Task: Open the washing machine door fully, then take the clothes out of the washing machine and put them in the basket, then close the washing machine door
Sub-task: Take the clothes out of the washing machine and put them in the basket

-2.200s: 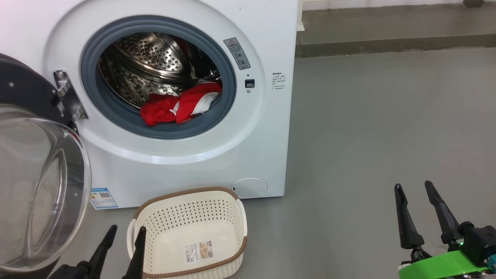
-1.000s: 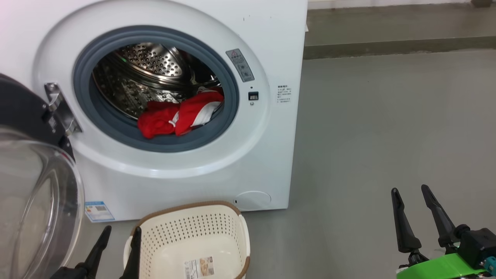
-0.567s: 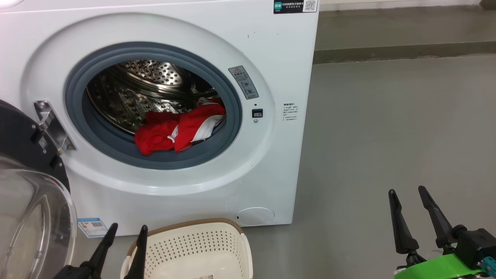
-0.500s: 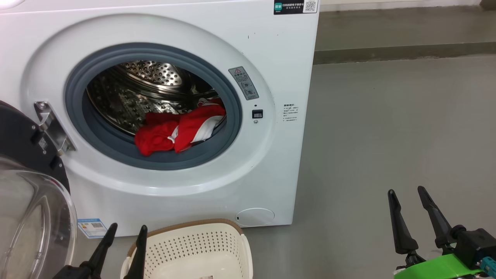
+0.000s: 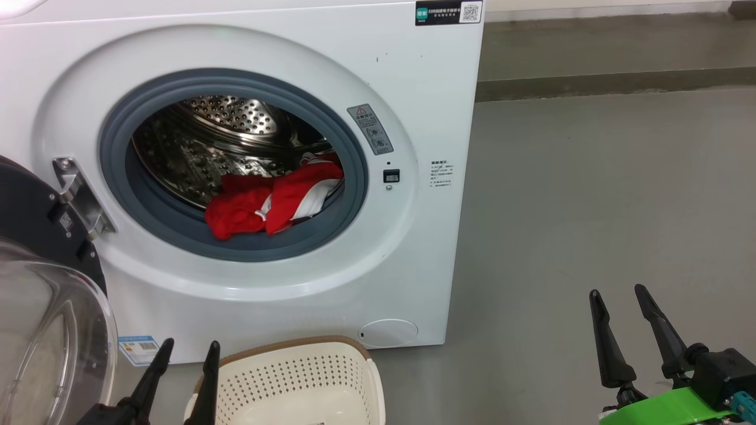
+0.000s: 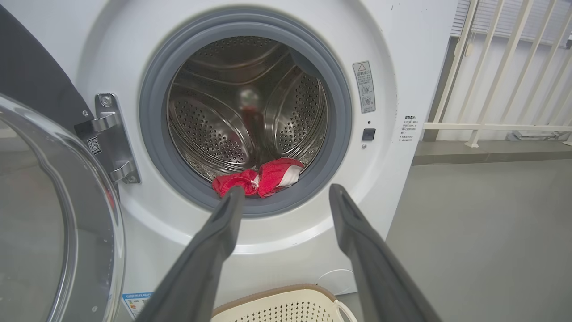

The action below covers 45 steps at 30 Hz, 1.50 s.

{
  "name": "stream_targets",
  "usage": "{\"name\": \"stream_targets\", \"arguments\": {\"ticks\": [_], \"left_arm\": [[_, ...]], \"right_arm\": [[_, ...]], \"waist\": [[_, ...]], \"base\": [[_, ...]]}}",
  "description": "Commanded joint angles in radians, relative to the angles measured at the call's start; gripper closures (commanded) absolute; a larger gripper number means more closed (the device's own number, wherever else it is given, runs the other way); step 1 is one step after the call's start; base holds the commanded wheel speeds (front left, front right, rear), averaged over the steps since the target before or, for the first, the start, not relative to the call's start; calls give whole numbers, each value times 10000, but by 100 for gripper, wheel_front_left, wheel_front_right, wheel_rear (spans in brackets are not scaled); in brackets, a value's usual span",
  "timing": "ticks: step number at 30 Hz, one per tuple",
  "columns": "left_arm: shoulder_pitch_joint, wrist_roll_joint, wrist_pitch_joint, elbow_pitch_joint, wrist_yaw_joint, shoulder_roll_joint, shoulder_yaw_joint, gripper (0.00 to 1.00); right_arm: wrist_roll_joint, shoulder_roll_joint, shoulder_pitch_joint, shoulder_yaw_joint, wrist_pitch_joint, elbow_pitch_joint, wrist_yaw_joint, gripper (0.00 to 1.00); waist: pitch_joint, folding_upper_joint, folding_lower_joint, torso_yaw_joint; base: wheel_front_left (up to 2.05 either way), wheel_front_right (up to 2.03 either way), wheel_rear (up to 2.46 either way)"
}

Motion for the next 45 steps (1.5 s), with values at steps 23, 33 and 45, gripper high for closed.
{"name": "stream_targets", "arguments": {"ticks": [23,33,45], "left_arm": [[-1057,187,-47,-31,-58,-9,305,0],[-2464,552,-47,145,208,-217,362,0],[-4533,733,-47,905,389,-372,586,0]], "right_arm": [[-105,-157,-462,420,-63,-300,65,0],[-80,-259,-926,635,-63,-498,65,0],[27,-346,-1848,441,-63,-866,65,0]], "waist": [[513,0,0,267],[1748,0,0,509],[3477,0,0,497]], "base": [[0,0,0],[0,0,0],[0,0,0]]}}
